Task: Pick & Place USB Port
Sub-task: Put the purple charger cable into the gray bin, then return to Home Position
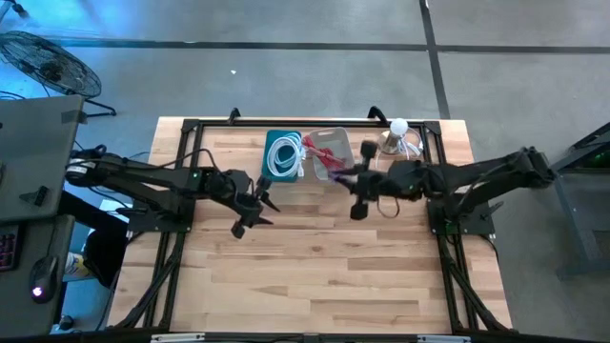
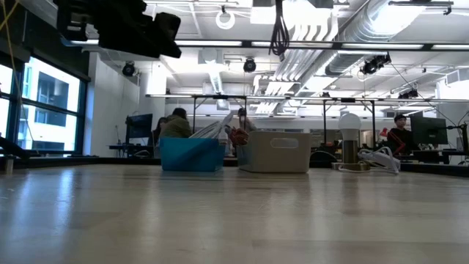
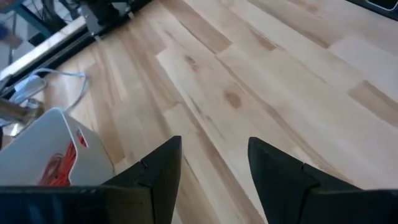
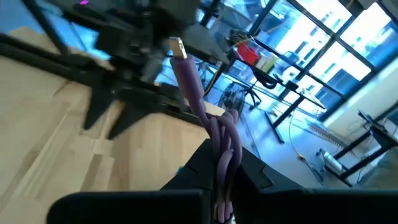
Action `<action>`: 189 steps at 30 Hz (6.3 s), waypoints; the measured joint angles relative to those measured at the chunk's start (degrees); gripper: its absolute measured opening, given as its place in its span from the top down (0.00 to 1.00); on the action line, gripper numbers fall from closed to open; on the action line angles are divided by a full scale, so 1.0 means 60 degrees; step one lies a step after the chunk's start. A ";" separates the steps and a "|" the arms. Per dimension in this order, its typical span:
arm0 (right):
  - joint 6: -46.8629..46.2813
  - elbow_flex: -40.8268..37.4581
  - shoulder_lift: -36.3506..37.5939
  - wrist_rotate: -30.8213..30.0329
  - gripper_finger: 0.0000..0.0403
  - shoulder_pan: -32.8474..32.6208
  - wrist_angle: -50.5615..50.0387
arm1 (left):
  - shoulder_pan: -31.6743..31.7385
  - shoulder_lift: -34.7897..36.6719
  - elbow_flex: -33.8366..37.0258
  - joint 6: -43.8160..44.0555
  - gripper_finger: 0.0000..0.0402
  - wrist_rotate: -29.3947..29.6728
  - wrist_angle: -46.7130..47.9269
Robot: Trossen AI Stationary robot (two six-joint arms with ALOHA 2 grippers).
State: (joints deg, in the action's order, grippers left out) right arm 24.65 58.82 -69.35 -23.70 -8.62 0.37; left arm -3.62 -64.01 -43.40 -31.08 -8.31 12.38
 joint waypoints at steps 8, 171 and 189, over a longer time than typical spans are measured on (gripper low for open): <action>-0.0813 -0.0616 0.0594 0.1633 0.97 0.2004 0.0170 | -0.0418 0.0011 0.0000 -0.0020 0.55 0.0461 0.0057; -0.3600 -0.9332 0.8875 0.6689 0.42 0.3683 0.0839 | -0.0400 0.0004 -0.0007 0.0414 0.55 0.1492 -0.1410; -0.3518 -0.9703 0.8832 0.5374 0.42 0.3679 0.0358 | -0.0400 0.0004 -0.0006 0.0487 0.55 0.1499 -0.1623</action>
State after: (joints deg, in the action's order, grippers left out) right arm 3.54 0.60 -16.35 8.55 13.46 2.52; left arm -6.02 -63.99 -43.44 -28.16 0.69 2.65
